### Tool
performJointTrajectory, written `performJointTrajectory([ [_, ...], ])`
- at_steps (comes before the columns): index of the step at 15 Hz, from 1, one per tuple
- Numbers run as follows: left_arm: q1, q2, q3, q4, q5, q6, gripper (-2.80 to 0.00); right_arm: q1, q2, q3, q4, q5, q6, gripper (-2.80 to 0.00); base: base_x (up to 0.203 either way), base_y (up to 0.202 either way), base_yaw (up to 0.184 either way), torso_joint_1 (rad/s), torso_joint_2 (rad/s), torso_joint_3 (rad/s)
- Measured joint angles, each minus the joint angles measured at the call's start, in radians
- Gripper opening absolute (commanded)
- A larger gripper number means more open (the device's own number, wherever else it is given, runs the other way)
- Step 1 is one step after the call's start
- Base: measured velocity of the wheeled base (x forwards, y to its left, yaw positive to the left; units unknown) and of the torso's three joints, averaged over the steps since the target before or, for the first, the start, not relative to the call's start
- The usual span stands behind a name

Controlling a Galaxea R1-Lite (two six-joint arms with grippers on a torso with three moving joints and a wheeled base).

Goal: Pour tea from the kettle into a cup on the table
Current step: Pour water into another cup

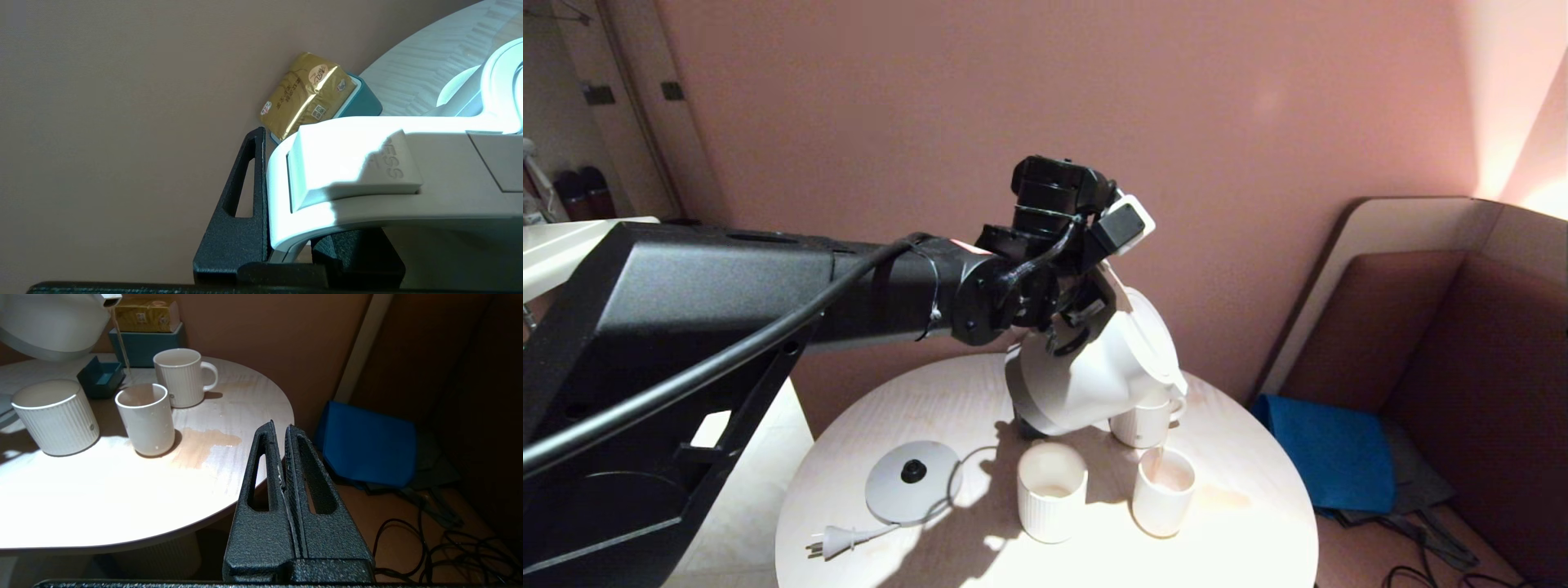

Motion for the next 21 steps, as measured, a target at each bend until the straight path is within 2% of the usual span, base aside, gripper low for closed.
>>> performJointTrajectory([
  [21,-0.001,0.0,-0.004,0.001,0.0,0.052,-2.8,0.0,0.0,0.0,0.0,0.0,0.0,-2.8,0.0,0.0,0.0,0.0,0.0,0.0],
])
